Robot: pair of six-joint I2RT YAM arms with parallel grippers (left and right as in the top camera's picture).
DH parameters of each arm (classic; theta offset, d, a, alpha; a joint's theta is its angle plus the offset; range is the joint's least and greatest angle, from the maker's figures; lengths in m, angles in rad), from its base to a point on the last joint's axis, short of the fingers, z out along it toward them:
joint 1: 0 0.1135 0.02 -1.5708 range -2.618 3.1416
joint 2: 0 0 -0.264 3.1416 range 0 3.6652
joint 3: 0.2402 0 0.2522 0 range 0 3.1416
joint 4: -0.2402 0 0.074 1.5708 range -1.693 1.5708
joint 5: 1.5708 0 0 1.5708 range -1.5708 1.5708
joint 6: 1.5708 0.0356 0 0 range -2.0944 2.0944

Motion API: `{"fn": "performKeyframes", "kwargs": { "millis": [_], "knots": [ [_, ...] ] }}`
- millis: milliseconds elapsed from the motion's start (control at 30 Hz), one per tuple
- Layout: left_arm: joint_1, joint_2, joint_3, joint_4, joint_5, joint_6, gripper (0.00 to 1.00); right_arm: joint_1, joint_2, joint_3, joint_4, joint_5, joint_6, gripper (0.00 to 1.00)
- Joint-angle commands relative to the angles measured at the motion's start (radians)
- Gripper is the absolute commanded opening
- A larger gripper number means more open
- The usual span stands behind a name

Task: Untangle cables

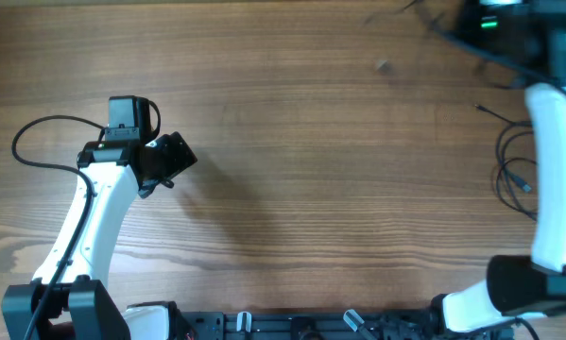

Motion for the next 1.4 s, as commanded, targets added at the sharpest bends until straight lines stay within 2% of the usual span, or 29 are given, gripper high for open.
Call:
{"fn": "performKeyframes", "kwargs": {
  "millis": [0, 133, 267, 500, 767, 800, 833, 933, 967, 1000, 1167, 1367],
  "knots": [
    [0.007, -0.011, 0.003, -0.005, 0.002, -0.013, 0.82, -0.172, -0.034, 0.018, 0.022, 0.029, -0.03, 0.04],
    [0.007, -0.011, 0.003, -0.003, 0.033, -0.013, 0.82, -0.327, -0.022, 0.016, 0.016, 0.029, -0.026, 0.04],
    [0.007, -0.011, 0.003, -0.003, 0.035, -0.013, 0.82, -0.394, 0.011, 0.015, -0.028, 0.029, -0.015, 0.04],
    [0.007, -0.011, 0.003, -0.005, 0.058, -0.013, 0.82, -0.404, 0.151, 0.015, -0.159, 0.029, -0.016, 0.04],
    [0.007, -0.011, 0.003, -0.018, 0.058, -0.013, 0.82, -0.459, 0.217, 0.015, -0.179, 0.111, 0.056, 0.06],
    [0.007, -0.011, 0.003, -0.017, 0.058, -0.013, 0.82, -0.47, 0.218, 0.015, -0.185, 0.111, 0.063, 0.09],
    [0.007, -0.011, 0.003, -0.016, 0.058, -0.013, 0.82, -0.487, 0.218, 0.015, -0.195, 0.111, 0.079, 0.22],
    [0.007, -0.011, 0.003, -0.016, 0.058, -0.013, 0.82, -0.518, 0.218, 0.015, -0.205, 0.093, 0.077, 0.71],
    [0.007, -0.011, 0.003, -0.016, 0.058, -0.013, 0.82, -0.526, 0.218, 0.015, -0.209, 0.073, 0.077, 0.81],
    [0.007, -0.011, 0.003, -0.016, 0.058, -0.013, 0.82, -0.531, 0.218, 0.015, -0.212, 0.033, 0.077, 0.86],
    [0.007, -0.011, 0.003, -0.016, 0.058, -0.013, 0.82, -0.526, 0.218, 0.015, -0.237, -0.06, 0.074, 0.92],
    [0.003, -0.011, 0.003, -0.006, 0.061, -0.013, 0.82, -0.524, 0.218, 0.015, -0.295, -0.1, 0.074, 0.95]
  ]
}}
